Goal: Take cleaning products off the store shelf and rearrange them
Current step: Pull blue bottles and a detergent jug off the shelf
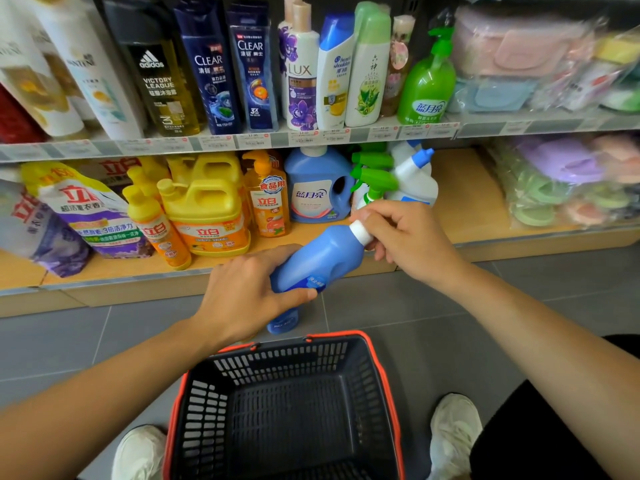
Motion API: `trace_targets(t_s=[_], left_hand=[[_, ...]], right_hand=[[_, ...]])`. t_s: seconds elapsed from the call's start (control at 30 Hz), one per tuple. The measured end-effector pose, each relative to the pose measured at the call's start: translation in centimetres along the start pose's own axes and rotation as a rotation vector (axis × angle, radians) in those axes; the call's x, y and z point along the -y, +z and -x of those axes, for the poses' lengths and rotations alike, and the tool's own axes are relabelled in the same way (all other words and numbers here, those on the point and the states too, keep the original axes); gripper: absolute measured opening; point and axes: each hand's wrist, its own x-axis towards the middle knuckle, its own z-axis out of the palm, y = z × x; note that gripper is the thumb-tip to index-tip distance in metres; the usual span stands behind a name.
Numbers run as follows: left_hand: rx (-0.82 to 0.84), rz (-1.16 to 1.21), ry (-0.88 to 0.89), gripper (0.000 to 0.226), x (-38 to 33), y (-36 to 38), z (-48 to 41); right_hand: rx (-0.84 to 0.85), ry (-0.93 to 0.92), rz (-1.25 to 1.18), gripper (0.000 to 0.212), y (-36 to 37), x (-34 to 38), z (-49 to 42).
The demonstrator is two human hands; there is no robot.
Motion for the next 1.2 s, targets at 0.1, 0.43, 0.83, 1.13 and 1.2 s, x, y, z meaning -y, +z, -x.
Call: trace_targets(t_s=[0.1, 0.43, 0.83, 1.13, 1.2], left_hand=[[-0.067, -0.038, 0.016, 0.064, -0.2, 0.1, 0.1], [0.15, 0.604, -0.213, 0.06, 0.1, -0.1, -0.3], [0.107, 1.238, -0.425, 0.046, -0.8, -0.5, -1.3], [0.178, 1.206, -0.285, 0.058, -1.0, -0.7, -1.3], [0.108, 1.081, -0.255, 0.067, -1.0, -0.6, -1.1]], right_hand=[[0.025, 0.02, -0.004, 0.029, 0.2, -0.1, 0.1], [-0.007, -0.025, -0.302, 0.027, 0.5, 0.2, 0.1], [0.176, 0.271, -0.587, 0.066, 3.7, 0.5, 1.7], [0.097, 0.368, -0.718, 0.056, 3.7, 0.6, 0.9], [0.034, 0.376, -0.757, 0.061, 3.6, 0.7, 0.6]])
